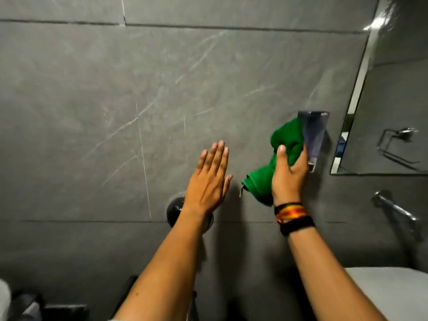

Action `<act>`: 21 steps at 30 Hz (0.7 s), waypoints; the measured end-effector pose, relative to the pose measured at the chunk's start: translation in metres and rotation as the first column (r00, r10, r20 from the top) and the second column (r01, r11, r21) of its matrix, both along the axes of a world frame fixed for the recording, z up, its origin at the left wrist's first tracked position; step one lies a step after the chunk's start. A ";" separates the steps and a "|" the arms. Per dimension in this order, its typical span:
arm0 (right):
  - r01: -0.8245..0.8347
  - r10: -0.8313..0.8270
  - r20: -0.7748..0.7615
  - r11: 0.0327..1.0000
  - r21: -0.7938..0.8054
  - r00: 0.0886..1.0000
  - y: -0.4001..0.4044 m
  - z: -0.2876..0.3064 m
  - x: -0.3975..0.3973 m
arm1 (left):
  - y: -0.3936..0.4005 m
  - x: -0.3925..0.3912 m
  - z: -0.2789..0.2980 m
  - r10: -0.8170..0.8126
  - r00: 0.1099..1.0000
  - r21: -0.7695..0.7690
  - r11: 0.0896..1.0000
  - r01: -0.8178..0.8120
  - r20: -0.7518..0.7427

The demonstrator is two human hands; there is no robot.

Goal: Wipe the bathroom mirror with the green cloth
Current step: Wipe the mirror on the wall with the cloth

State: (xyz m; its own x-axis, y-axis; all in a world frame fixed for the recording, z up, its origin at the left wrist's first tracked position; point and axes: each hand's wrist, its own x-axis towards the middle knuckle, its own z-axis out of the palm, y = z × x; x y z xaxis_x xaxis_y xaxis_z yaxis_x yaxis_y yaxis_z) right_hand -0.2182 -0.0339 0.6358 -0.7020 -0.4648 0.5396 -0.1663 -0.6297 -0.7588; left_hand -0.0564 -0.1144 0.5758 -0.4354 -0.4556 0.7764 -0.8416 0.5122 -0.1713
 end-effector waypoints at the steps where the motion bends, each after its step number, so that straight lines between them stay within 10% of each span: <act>1: 0.072 -0.078 -0.096 0.995 -0.061 0.992 -0.001 0.027 0.000 | 0.000 0.000 0.027 0.005 1.000 -0.039 0.999 -0.005 -0.009; 5: 0.365 -0.447 -0.373 0.891 -0.271 0.813 -0.006 0.108 0.000 | 0.008 0.001 0.109 0.031 0.998 -0.160 0.986 -0.041 -0.062; 12: 0.623 -0.781 -0.576 0.580 -0.525 0.241 -0.008 0.184 -0.018 | 0.024 0.002 0.192 0.072 0.994 -0.297 0.950 -0.092 -0.077; 21: 0.660 -0.761 -0.633 0.550 -0.512 0.143 -0.007 0.192 -0.036 | 0.027 0.000 0.230 0.071 0.993 -0.382 0.919 -0.102 -0.095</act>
State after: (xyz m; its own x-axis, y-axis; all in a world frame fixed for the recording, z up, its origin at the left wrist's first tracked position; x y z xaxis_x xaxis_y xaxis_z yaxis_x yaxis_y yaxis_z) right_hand -0.2542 -0.0404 0.8282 -0.0092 0.0922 0.9957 -0.9991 0.0411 -0.0130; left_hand -0.0566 -0.0872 0.8055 -0.3395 -0.1476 0.9290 -0.8981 0.3443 -0.2735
